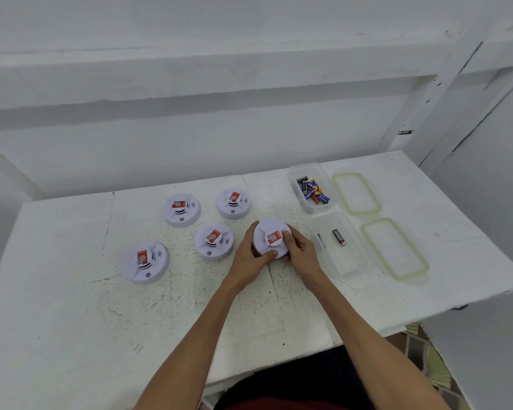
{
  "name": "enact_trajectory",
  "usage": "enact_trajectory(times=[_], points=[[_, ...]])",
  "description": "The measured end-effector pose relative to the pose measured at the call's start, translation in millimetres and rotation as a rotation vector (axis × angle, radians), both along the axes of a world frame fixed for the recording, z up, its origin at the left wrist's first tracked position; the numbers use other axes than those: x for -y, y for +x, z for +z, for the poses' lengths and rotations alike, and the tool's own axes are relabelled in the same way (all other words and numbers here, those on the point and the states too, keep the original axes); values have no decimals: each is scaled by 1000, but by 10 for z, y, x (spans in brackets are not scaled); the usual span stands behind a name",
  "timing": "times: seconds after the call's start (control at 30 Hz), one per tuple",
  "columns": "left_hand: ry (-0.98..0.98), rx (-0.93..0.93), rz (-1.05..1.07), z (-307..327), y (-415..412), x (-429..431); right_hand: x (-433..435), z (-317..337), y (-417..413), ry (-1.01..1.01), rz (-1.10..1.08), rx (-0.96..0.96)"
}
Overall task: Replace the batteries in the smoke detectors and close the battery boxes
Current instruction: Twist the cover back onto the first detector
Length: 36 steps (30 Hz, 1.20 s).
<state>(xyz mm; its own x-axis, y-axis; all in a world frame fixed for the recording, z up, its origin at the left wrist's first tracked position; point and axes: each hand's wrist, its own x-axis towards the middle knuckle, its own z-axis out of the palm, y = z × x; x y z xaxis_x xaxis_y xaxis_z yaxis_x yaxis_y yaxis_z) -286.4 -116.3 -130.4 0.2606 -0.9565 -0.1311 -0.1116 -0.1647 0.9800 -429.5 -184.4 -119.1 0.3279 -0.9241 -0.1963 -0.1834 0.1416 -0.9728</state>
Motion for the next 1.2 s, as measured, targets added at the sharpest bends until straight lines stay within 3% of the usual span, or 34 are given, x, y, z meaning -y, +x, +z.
enact_trajectory(times=[0.23, 0.43, 1.2], points=[[-9, -19, 14, 13, -5, -30, -34, 80, 6, 4, -3, 16], [79, -170, 39, 36, 54, -29, -34, 56, -11, -8, 18, 5], [22, -204, 41, -14, 60, -32, -34, 36, -16, -41, 34, 23]])
